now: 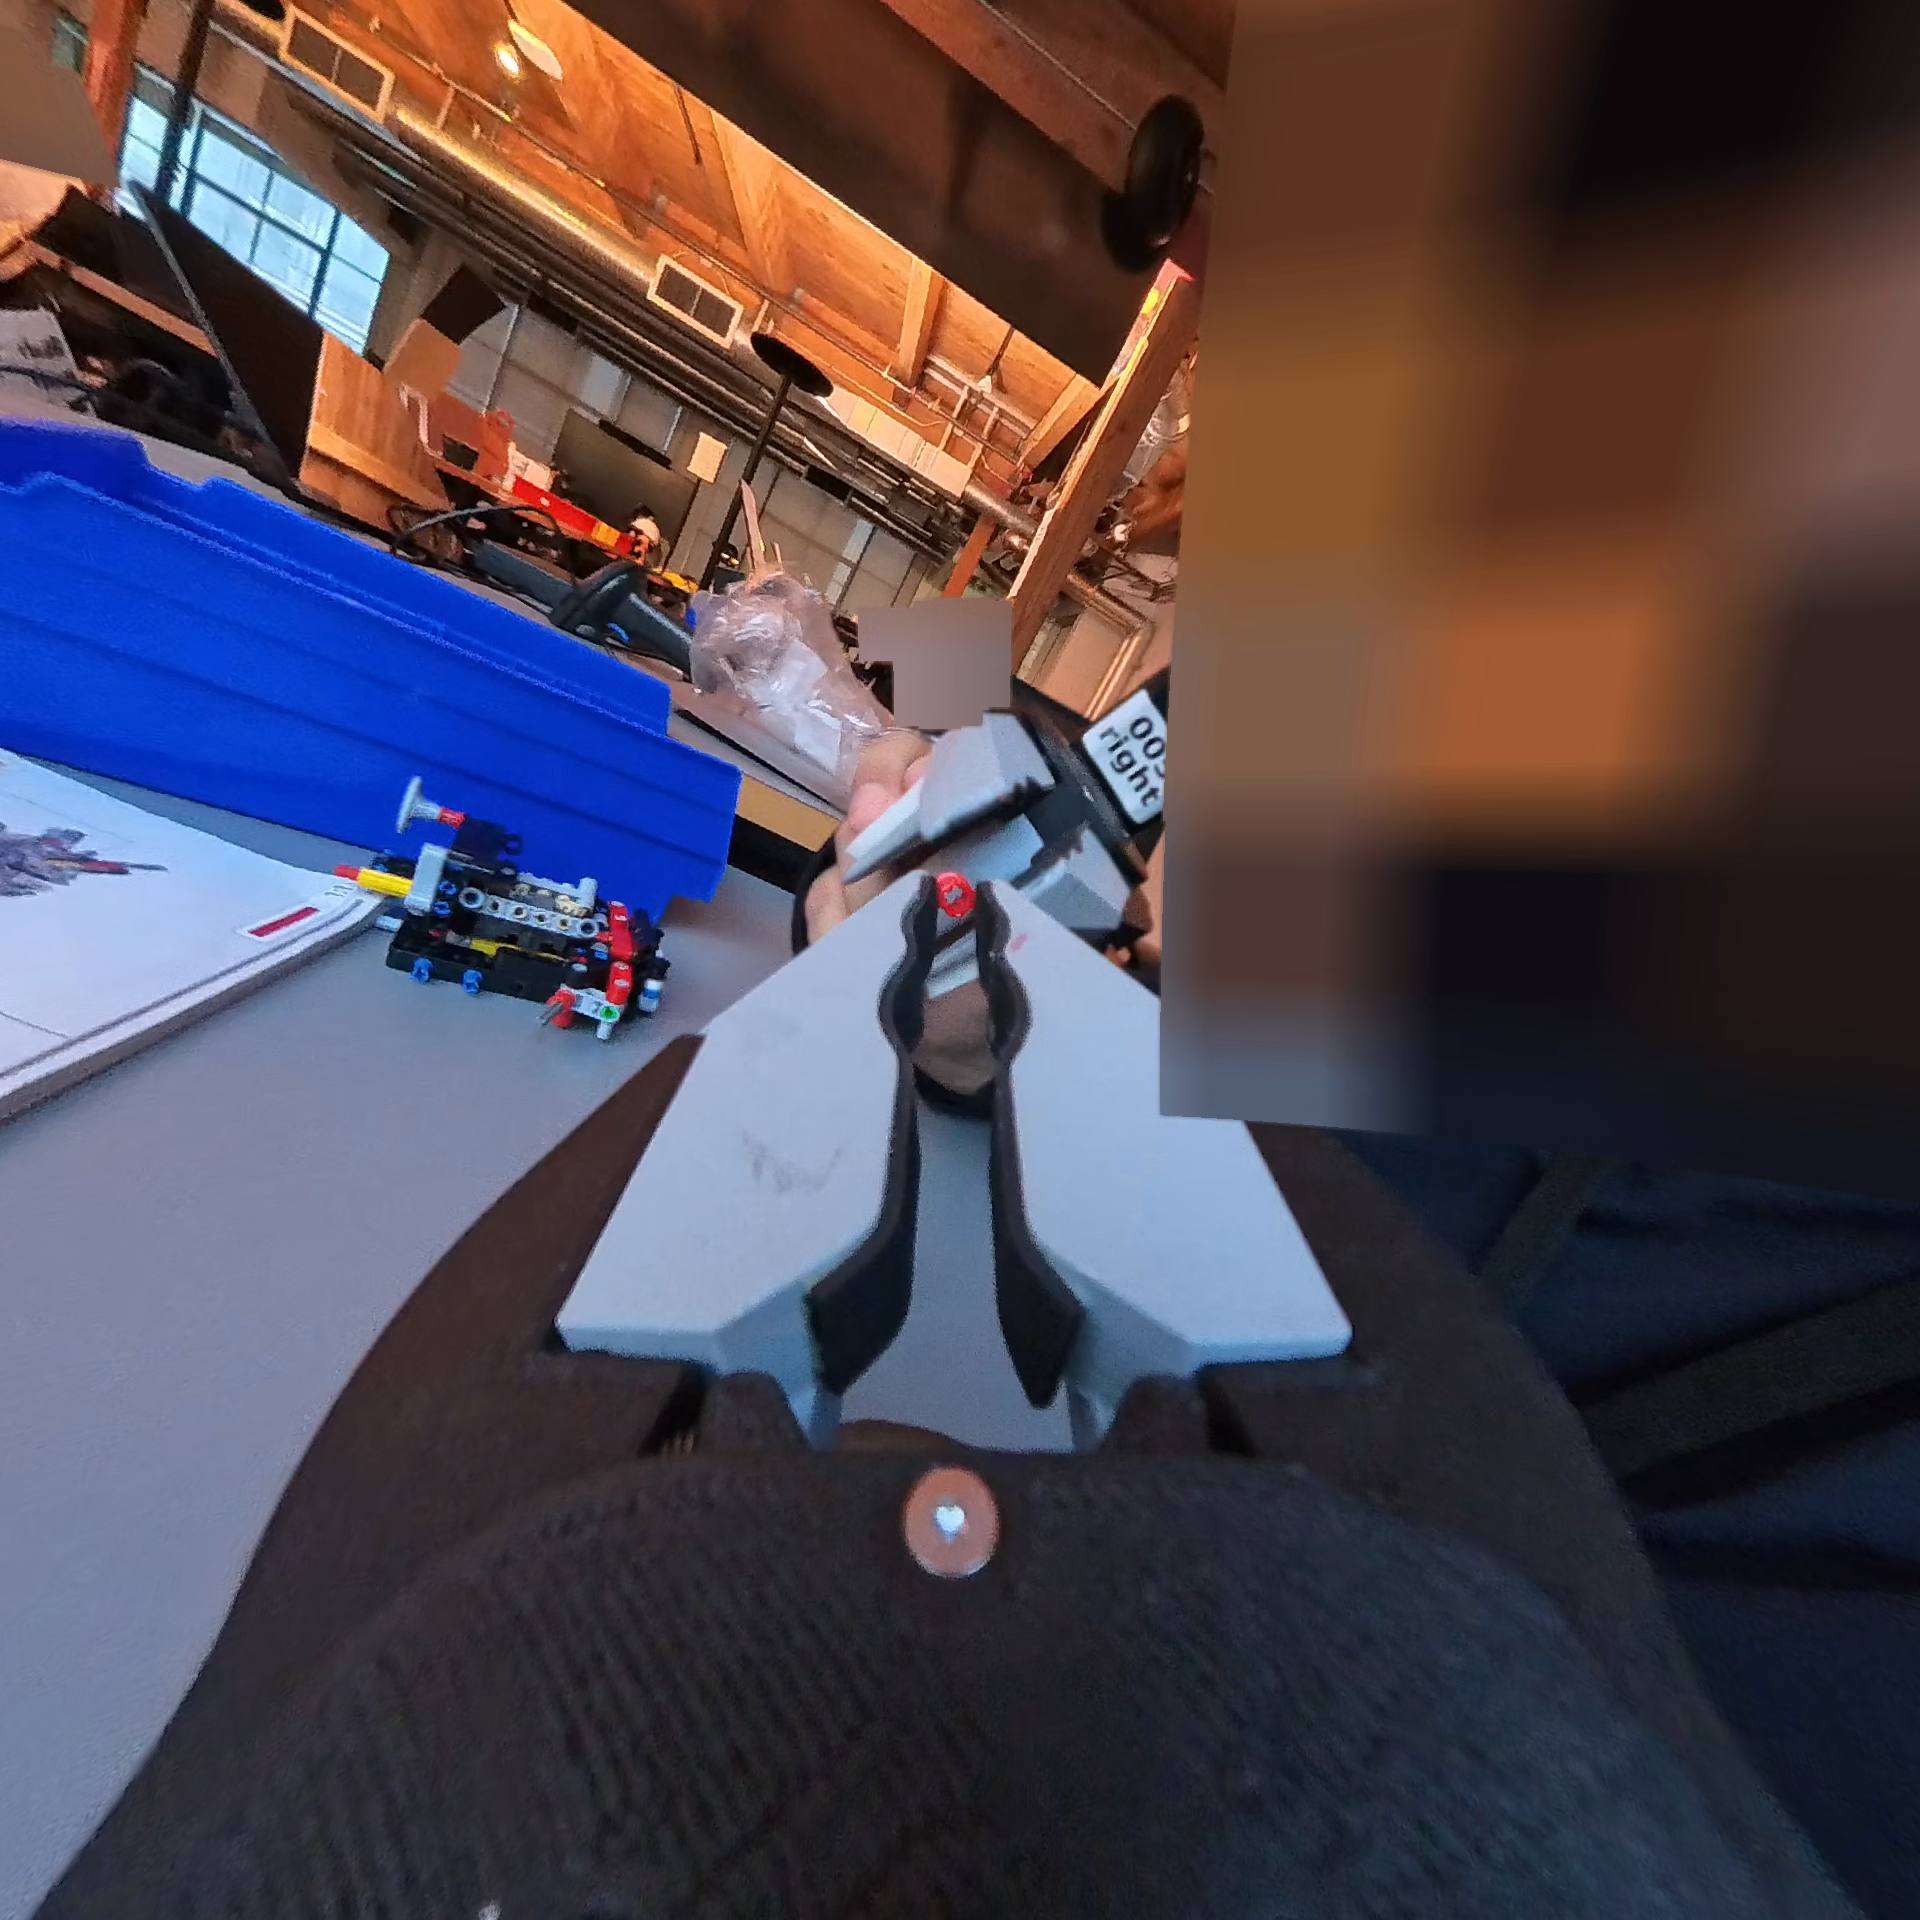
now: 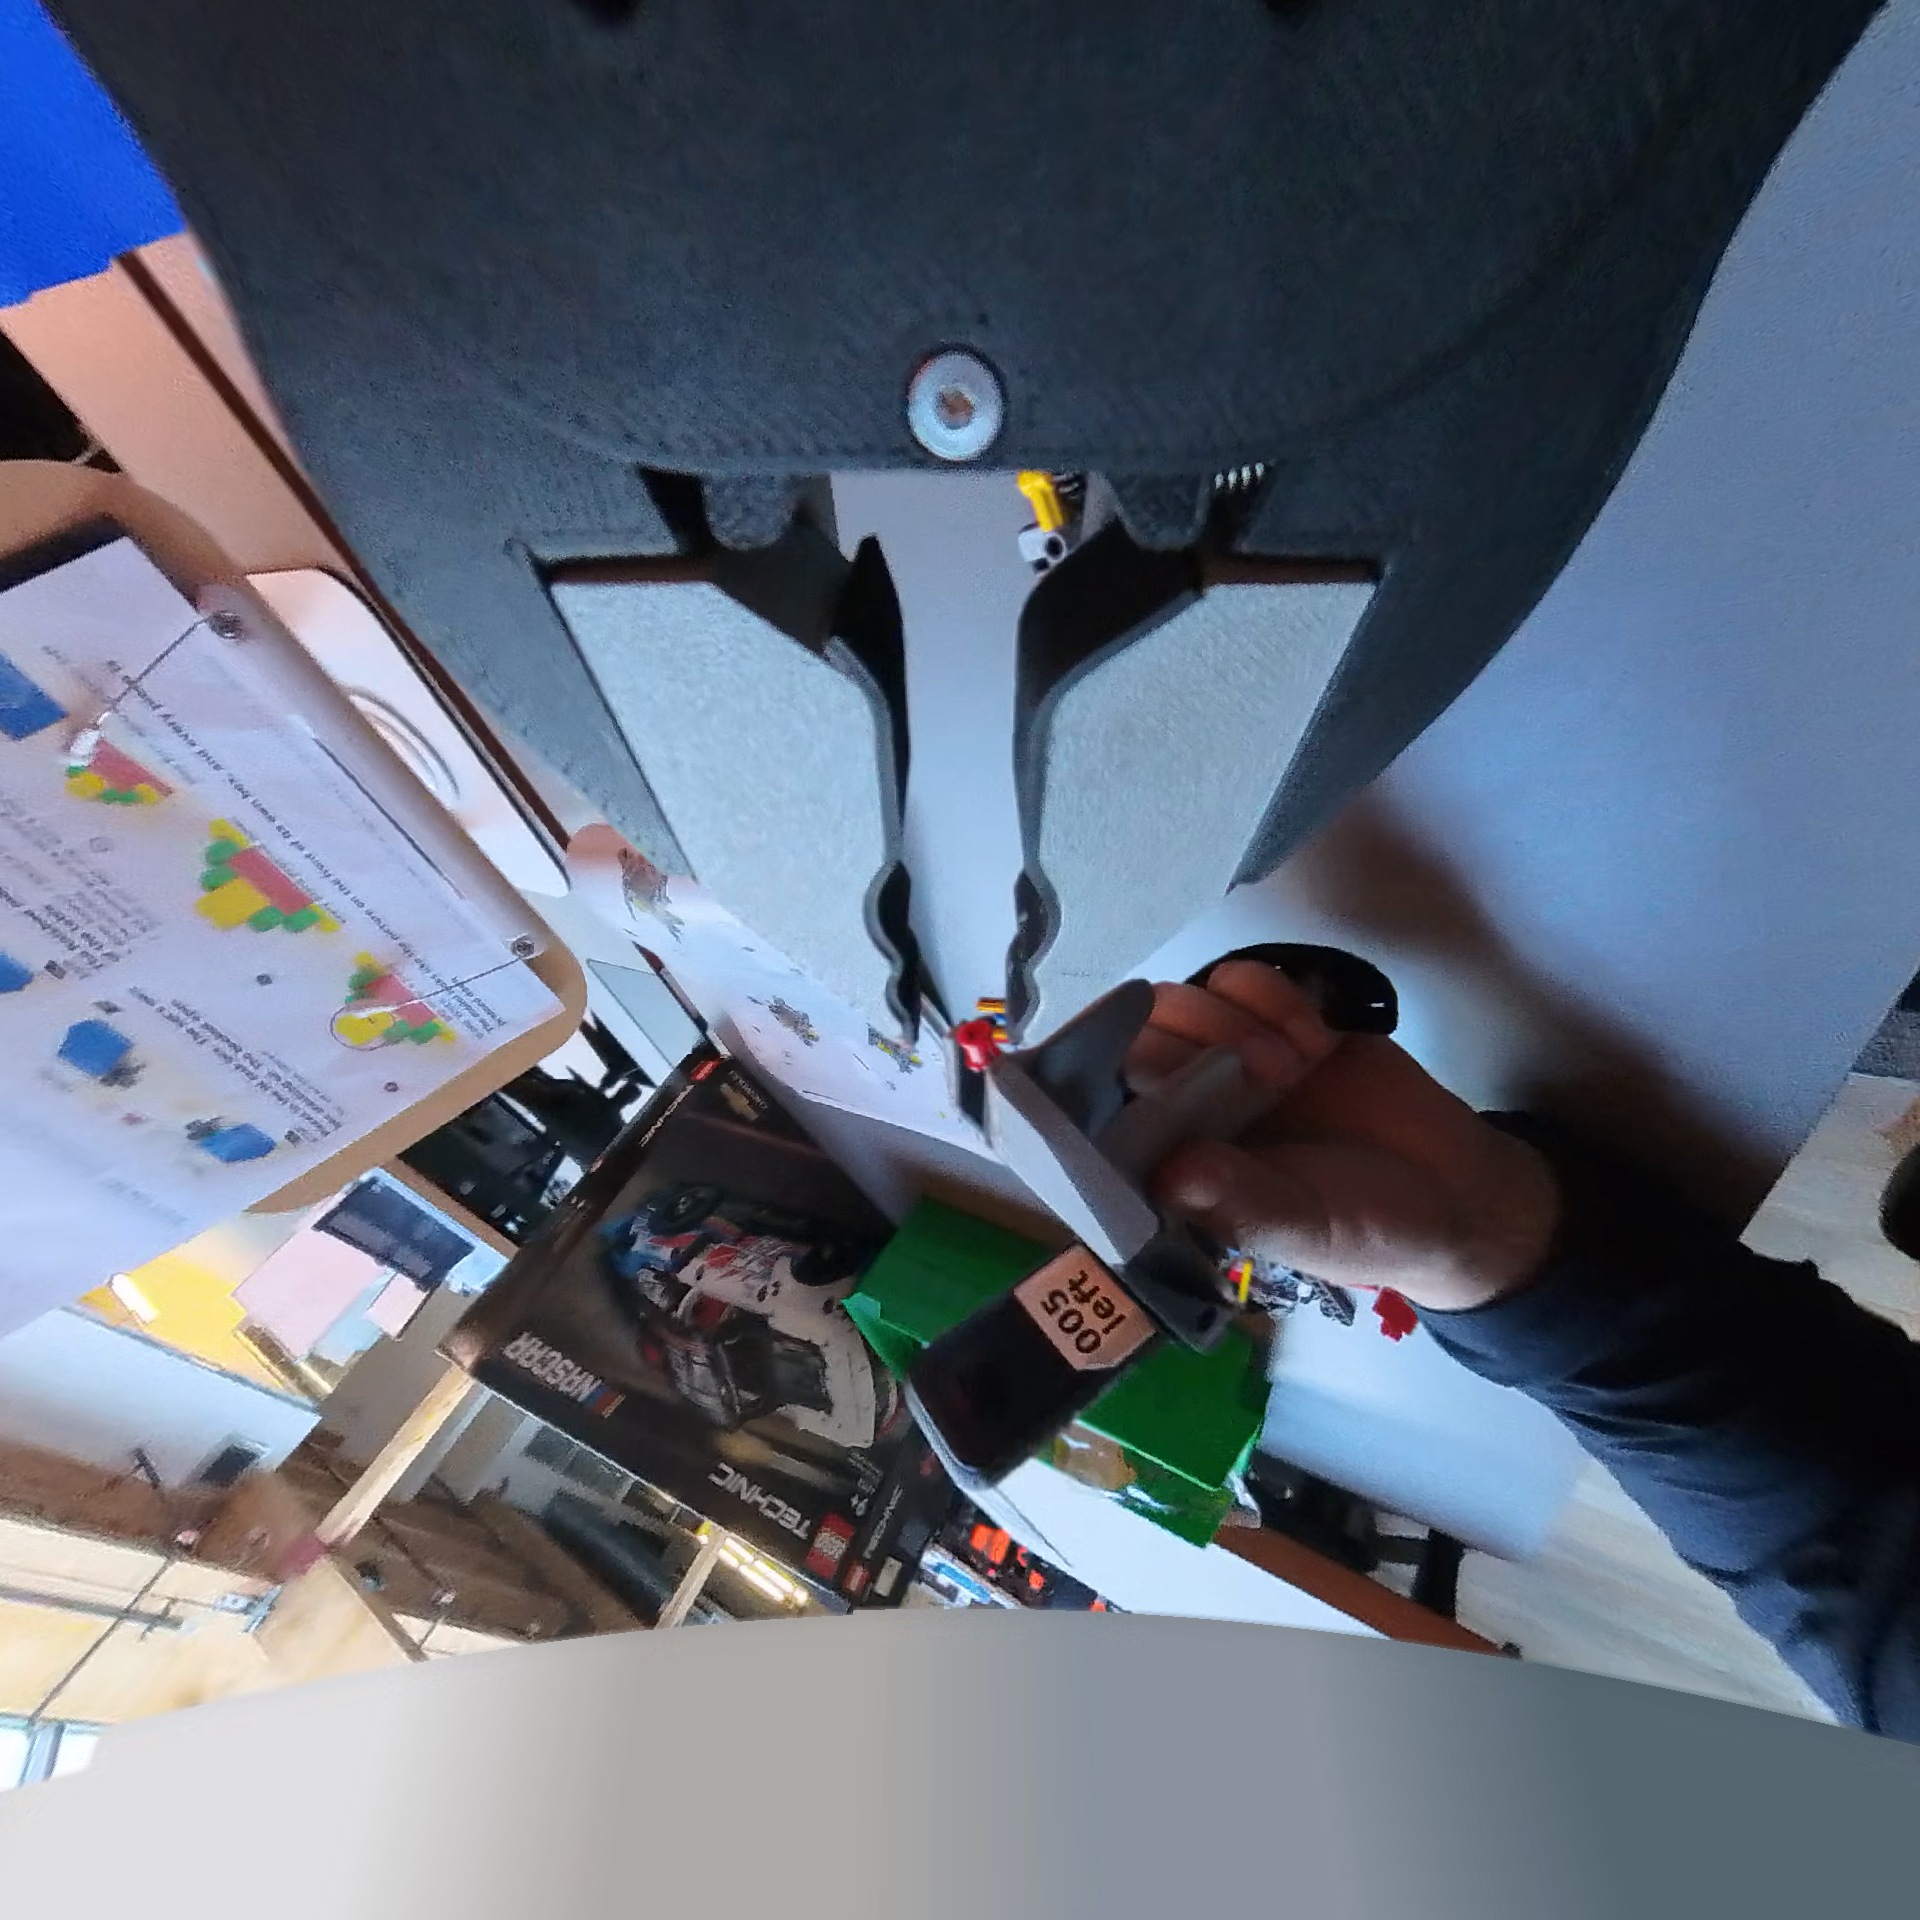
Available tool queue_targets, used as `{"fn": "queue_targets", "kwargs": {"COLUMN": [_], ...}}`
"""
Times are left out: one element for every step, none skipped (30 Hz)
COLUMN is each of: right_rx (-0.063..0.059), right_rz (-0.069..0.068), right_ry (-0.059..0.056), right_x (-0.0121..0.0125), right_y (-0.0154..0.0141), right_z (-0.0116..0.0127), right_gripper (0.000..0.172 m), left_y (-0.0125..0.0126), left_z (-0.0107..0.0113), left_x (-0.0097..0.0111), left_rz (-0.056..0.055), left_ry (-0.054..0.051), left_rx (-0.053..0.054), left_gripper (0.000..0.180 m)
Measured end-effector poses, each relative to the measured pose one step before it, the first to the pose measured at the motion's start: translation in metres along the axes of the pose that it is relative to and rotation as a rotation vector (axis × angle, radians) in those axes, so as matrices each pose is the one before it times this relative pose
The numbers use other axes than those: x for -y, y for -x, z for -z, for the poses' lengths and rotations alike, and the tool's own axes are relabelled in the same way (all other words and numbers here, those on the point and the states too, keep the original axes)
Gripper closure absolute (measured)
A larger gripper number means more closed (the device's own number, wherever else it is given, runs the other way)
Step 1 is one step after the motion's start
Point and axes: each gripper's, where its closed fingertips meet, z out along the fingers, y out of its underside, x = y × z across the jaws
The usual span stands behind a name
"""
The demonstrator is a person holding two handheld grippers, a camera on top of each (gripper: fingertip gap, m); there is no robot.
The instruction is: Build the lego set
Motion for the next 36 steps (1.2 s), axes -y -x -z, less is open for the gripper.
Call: {"fn": "queue_targets", "kwargs": {"right_rx": [0.0047, -0.0024, -0.0038, 0.0008, 0.0006, -0.0020, -0.0065, -0.0110, -0.0068, -0.0021, -0.0040, -0.0118, -0.0145, -0.0105, -0.0108, -0.0062, 0.0005, 0.0040, 0.0029, -0.0015, -0.0071, -0.0098, -0.0100, -0.0093, -0.0091, -0.0067, 0.0016, 0.0160, 0.0299, 0.0259, 0.0186, 0.0132, 0.0088, 0.0050, 0.0031, 0.0015], "right_rz": [0.0184, 0.0221, 0.0205, 0.0141, 0.0088, 0.0063, 0.0065, 0.0051, 0.0016, 0.0032, 0.0122, 0.0200, 0.0249, 0.0251, 0.0209, 0.0129, 0.0022, -0.0047, -0.0038, 0.0039, 0.0151, 0.0224, 0.0260, 0.0300, 0.0317, 0.0228, 0.0073, -0.0067, -0.0147, -0.0162, -0.0119, -0.0058, -0.0008, 0.0033, 0.0049, 0.0026], "right_ry": [0.0096, 0.0184, 0.0200, 0.0125, 0.0025, -0.0004, -0.0001, -0.0029, -0.0017, 0.0007, -0.0001, 0.0002, 0.0030, 0.0065, 0.0083, 0.0081, 0.0070, 0.0039, 0.0028, 0.0034, 0.0036, 0.0053, 0.0059, 0.0071, 0.0062, 0.0035, 0.0029, -0.0009, -0.0062, -0.0068, -0.0015, 0.0056, 0.0096, 0.0086, 0.0059, 0.0049], "right_x": [-0.00130, -0.00314, -0.00339, -0.00165, 0.00022, 0.00080, 0.00053, 0.00061, 0.00026, -0.00018, -0.00010, -0.00002, -0.00042, -0.00083, -0.00103, -0.00105, -0.00106, -0.00080, -0.00085, -0.00068, -0.00047, -0.00061, -0.00108, -0.00162, -0.00140, -0.00072, -0.00043, 0.00003, 0.00030, -0.00013, -0.00121, -0.00182, -0.00189, -0.00149, -0.00078, -0.00034], "right_y": [0.00228, 0.00157, 0.00136, 0.00172, 0.00116, 0.00041, -0.00049, -0.00143, -0.00111, -0.00026, 0.00005, -0.00057, -0.00026, 0.00066, 0.00023, 0.00016, 0.00015, 0.00020, 0.00006, -0.00018, -0.00024, -0.00008, 0.00046, 0.00093, 0.00086, 0.00072, 0.00086, 0.00177, 0.00324, 0.00253, 0.00192, 0.00168, 0.00145, 0.00125, 0.00099, 0.00061], "right_z": [-0.00066, -0.00141, -0.00176, -0.00127, -0.00064, -0.00018, 0.00032, 0.00046, 0.00034, 0.00017, 0.00007, 0.00013, -0.00012, -0.00051, -0.00041, -0.00061, -0.00042, -0.00021, -0.00018, -0.00015, -0.00012, -0.00043, -0.00054, -0.00043, -0.00024, 0.00007, 0.00013, 0.00052, 0.00057, 0.00031, -0.00032, -0.00084, -0.00113, -0.00073, -0.00058, -0.00024], "right_gripper": [0.160, 0.161, 0.160, 0.162, 0.162, 0.163, 0.165, 0.166, 0.166, 0.167, 0.167, 0.167, 0.168, 0.169, 0.169, 0.169, 0.169, 0.169, 0.169, 0.169, 0.169, 0.169, 0.169, 0.169, 0.169, 0.169, 0.169, 0.169, 0.169, 0.169, 0.169, 0.169, 0.168, 0.168, 0.168, 0.169], "left_y": [0.00010, 0.00041, 0.00054, 0.00042, 0.00034, -0.00021, -0.00030, -0.00012, -0.00008, -0.00007, 0.00003, 0.00054, 0.00094, 0.00107, 0.00096, 0.00102, 0.00090, 0.00073, 0.00080, 0.00058, 0.00053, 0.00110, 0.00150, 0.00176, 0.00109, 0.00060, 0.00059, 0.00130, 0.00025, 0.00048, 0.00174, 0.00218, 0.00177, 0.00110, 0.00057, 0.00028], "left_z": [0.00019, 0.00034, 0.00024, 0.00005, -0.00020, -0.00033, -0.00043, -0.00062, -0.00072, -0.00059, -0.00007, 0.00017, 0.00045, 0.00037, 0.00034, 0.00046, 0.00014, 0.00012, 0.00000, -0.00006, 0.00015, 0.00048, 0.00049, 0.00033, 0.00011, -0.00005, -0.00023, -0.00054, -0.00043, 0.00057, 0.00087, 0.00080, 0.00079, 0.00052, 0.00029, 0.00002], "left_x": [0.00058, 0.00059, 0.00012, -0.00058, -0.00074, -0.00069, -0.00051, -0.00120, -0.00162, -0.00113, -0.00007, -0.00009, -0.00021, -0.00054, -0.00015, -0.00029, -0.00037, -0.00036, -0.00024, -0.00012, -0.00012, -0.00037, -0.00105, -0.00126, -0.00095, -0.00076, -0.00150, -0.00327, -0.00358, -0.00196, -0.00142, -0.00158, -0.00113, -0.00111, -0.00069, -0.00030], "left_rz": [0.0210, 0.0190, 0.0177, 0.0147, 0.0094, 0.0038, 0.0000, -0.0009, 0.0010, 0.0017, 0.0027, 0.0063, 0.0070, 0.0064, 0.0065, 0.0059, 0.0042, 0.0020, 0.0002, 0.0016, 0.0074, 0.0136, 0.0145, 0.0143, 0.0131, 0.0122, 0.0125, 0.0190, 0.0305, 0.0361, 0.0243, 0.0087, 0.0025, 0.0041, 0.0059, 0.0031], "left_ry": [-0.0106, -0.0110, -0.0052, 0.0002, 0.0027, 0.0018, 0.0015, 0.0064, 0.0097, 0.0060, -0.0016, -0.0005, 0.0012, 0.0030, 0.0011, 0.0019, 0.0034, 0.0024, 0.0015, 0.0007, 0.0013, 0.0046, 0.0084, 0.0084, 0.0049, 0.0044, 0.0092, 0.0217, 0.0245, 0.0141, 0.0103, 0.0101, 0.0087, 0.0094, 0.0072, 0.0042], "left_rx": [-0.0095, -0.0065, -0.0060, -0.0053, -0.0041, -0.0035, -0.0011, 0.0003, -0.0001, -0.0004, -0.0005, 0.0001, 0.0015, 0.0023, 0.0021, 0.0027, 0.0022, 0.0024, 0.0044, 0.0036, 0.0009, 0.0016, 0.0021, 0.0032, 0.0010, -0.0018, -0.0002, 0.0015, -0.0108, -0.0115, -0.0016, 0.0044, 0.0049, 0.0015, -0.0013, 0.0002], "left_gripper": [0.176, 0.176, 0.176, 0.176, 0.176, 0.176, 0.176, 0.176, 0.176, 0.176, 0.176, 0.176, 0.176, 0.176, 0.176, 0.176, 0.176, 0.176, 0.176, 0.176, 0.176, 0.176, 0.176, 0.176, 0.176, 0.176, 0.176, 0.176, 0.176, 0.176, 0.176, 0.176, 0.176, 0.176, 0.176, 0.177]}}
